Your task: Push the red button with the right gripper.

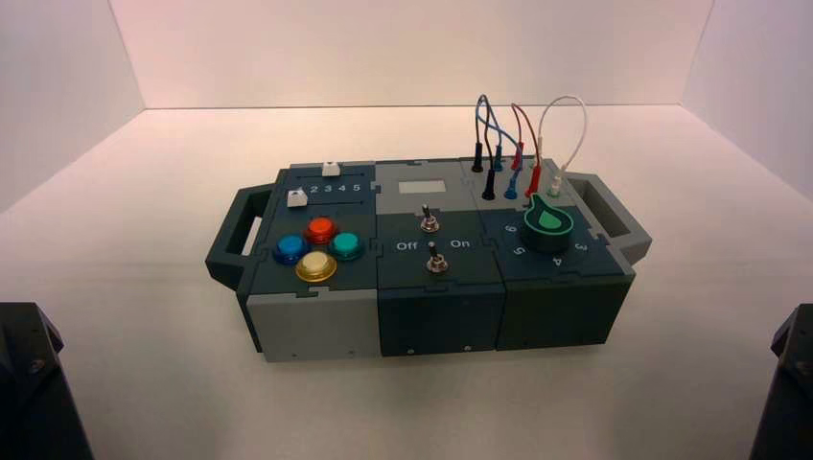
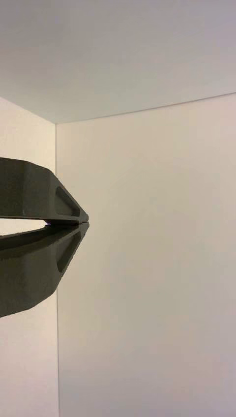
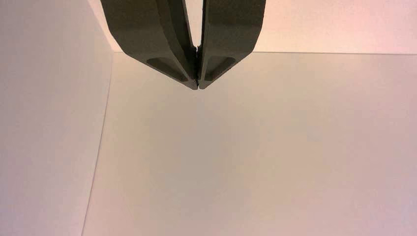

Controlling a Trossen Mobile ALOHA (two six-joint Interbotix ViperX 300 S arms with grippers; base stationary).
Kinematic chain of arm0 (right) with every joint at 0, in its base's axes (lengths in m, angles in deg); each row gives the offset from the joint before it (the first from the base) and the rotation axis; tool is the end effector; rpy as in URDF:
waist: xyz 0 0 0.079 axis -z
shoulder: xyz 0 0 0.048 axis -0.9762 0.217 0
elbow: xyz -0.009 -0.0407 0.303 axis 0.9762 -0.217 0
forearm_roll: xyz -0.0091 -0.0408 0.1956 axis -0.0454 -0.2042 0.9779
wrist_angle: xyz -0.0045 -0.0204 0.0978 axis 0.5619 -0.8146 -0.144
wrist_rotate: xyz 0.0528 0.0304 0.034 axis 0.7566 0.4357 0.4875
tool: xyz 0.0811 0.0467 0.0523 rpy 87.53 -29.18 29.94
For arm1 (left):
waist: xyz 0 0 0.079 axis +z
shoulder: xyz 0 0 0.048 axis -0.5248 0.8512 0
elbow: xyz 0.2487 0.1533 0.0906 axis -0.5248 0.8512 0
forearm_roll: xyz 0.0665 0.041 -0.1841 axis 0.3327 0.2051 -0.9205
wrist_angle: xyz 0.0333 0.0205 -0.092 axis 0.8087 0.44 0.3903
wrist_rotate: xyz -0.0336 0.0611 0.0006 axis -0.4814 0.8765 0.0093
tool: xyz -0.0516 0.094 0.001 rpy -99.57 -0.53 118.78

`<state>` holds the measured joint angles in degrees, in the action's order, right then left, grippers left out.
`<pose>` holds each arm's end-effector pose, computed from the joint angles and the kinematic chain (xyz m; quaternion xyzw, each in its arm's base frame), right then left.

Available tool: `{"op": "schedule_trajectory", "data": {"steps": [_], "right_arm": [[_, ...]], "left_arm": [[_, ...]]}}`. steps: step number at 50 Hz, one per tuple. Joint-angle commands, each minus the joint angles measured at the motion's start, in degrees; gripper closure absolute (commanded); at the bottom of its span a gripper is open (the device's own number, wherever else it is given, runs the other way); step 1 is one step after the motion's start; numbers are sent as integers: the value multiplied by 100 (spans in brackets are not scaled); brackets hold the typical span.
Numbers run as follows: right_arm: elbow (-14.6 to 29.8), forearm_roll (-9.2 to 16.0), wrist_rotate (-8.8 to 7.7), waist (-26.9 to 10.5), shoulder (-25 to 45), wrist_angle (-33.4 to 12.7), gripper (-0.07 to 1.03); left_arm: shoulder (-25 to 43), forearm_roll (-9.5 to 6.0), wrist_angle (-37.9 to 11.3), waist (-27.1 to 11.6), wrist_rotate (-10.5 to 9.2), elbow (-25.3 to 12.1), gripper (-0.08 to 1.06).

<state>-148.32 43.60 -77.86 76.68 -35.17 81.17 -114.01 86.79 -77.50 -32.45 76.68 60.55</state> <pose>0.2628 0.0036 0.2954 0.0024 -0.0069 0.0068 1.0000 0.2668 -0.0035 0.2815 -0.0021 0.0145 -0.0062 0.9999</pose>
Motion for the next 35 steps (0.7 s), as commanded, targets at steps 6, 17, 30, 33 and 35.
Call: {"op": "schedule_trajectory", "data": {"steps": [6,17,30,33,35], "right_arm": [[167,0,18,-18,26,35,99],[185,9,18,-62,70,-149,99],[510,9,26,-606,439,-1002,99],[615,0,26,-738,536,-1204,99],[677,0,26,-861,606,-1354,99]], "left_arm": [[35,0,26,-9,26,-202,101],[53,0,-88,-9,26,-220,101],[316,-9,-1433,-369,26,-615,101],[396,-18,-1793,-554,26,-729,101],[475,-26,-2039,-721,26,-791,101]]}}
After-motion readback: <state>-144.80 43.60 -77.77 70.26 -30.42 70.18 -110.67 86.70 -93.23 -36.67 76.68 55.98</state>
